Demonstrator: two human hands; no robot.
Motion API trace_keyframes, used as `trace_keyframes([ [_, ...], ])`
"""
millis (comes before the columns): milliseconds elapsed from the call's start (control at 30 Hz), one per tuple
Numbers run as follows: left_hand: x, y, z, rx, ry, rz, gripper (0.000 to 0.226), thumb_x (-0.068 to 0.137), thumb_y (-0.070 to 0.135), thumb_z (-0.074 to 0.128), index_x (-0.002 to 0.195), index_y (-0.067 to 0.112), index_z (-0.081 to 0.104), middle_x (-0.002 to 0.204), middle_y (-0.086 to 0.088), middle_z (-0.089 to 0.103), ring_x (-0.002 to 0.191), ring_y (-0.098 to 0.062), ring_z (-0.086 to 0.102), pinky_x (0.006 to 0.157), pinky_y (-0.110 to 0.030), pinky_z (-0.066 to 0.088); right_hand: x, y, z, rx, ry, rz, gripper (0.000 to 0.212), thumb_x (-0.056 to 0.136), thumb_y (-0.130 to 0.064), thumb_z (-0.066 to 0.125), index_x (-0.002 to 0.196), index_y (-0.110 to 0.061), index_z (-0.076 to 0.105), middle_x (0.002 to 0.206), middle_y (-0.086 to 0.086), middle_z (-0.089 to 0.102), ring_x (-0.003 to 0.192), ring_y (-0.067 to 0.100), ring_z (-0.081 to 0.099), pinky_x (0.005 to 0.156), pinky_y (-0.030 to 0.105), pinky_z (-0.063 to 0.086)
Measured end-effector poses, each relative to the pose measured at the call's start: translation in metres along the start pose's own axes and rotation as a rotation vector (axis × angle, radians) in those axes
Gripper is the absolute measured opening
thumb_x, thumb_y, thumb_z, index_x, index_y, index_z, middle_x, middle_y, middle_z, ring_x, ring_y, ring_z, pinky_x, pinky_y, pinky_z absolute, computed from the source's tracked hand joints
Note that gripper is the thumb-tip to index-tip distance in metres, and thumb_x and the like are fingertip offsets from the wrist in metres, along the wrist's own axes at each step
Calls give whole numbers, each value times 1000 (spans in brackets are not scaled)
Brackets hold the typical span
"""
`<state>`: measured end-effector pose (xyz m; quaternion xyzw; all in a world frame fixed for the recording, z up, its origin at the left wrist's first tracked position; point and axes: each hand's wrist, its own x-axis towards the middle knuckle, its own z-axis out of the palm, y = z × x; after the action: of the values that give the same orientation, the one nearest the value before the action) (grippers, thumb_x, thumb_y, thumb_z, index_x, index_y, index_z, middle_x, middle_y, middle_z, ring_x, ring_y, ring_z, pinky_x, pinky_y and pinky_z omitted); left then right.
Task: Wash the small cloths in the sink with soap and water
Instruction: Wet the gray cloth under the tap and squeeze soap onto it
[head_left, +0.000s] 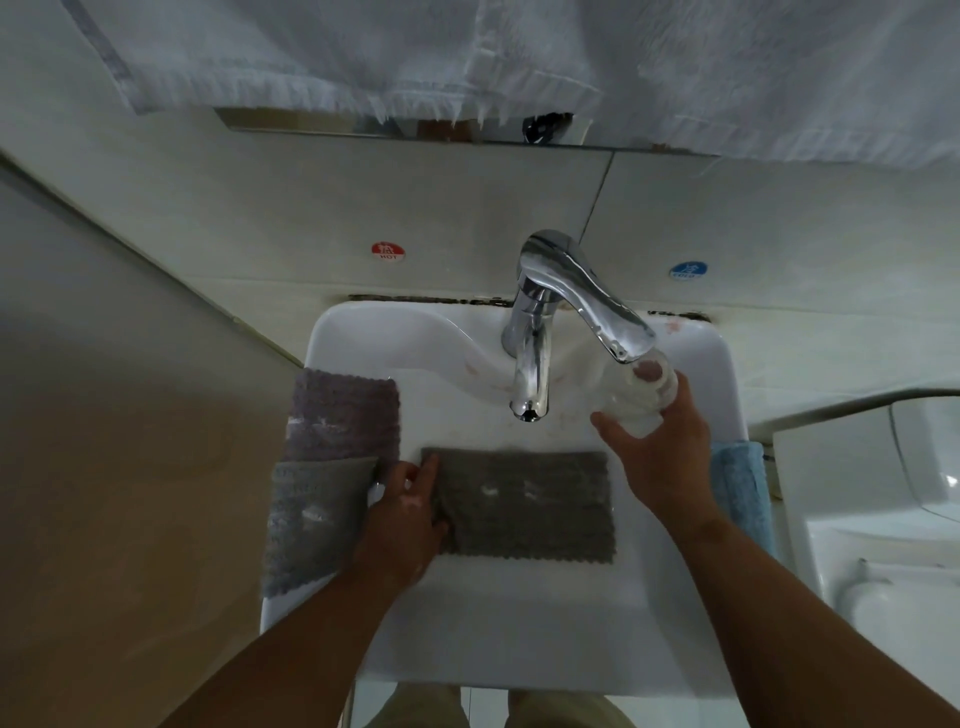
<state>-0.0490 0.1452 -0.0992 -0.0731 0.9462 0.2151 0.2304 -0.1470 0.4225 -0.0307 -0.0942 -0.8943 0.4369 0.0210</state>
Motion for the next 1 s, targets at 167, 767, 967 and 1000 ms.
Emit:
trace_keyframes([
  [167, 11, -5, -13, -46, 24, -8, 88, 88, 26, 74, 159, 21, 22, 144, -7, 26, 113, -24, 59, 108, -32, 44, -41, 9, -5, -57, -90, -92, 73, 68, -21, 92, 130, -15, 55, 119, -1, 64, 105, 15, 59, 88, 33, 49],
  [767, 20, -20, -17, 16, -13, -26, 90, 90, 26, 71, 159, 33, 14, 132, -7, 28, 106, -24, 57, 108, -33, 43, -67, 13, 0, -255, -489, -204, 74, 69, -39, 85, 130, -47, 43, 109, -18, 64, 91, 5, 63, 78, 25, 54],
  [967, 22, -24, -13, 44, -25, -20, 91, 90, 29, 70, 160, 34, 11, 139, -11, 27, 117, -27, 52, 111, -34, 40, -76, 27, -3, -397, -563, -141, 66, 68, -43, 84, 124, -40, 50, 107, -12, 70, 88, 7, 63, 76, 27, 56],
  [1000, 23, -25, -12, 34, -24, -19, 92, 89, 28, 70, 160, 34, 12, 139, -11, 28, 119, -27, 52, 112, -34, 40, -77, 28, -4, -422, -578, -131, 67, 68, -44, 83, 127, -38, 52, 110, -10, 70, 90, 8, 64, 78, 27, 55],
])
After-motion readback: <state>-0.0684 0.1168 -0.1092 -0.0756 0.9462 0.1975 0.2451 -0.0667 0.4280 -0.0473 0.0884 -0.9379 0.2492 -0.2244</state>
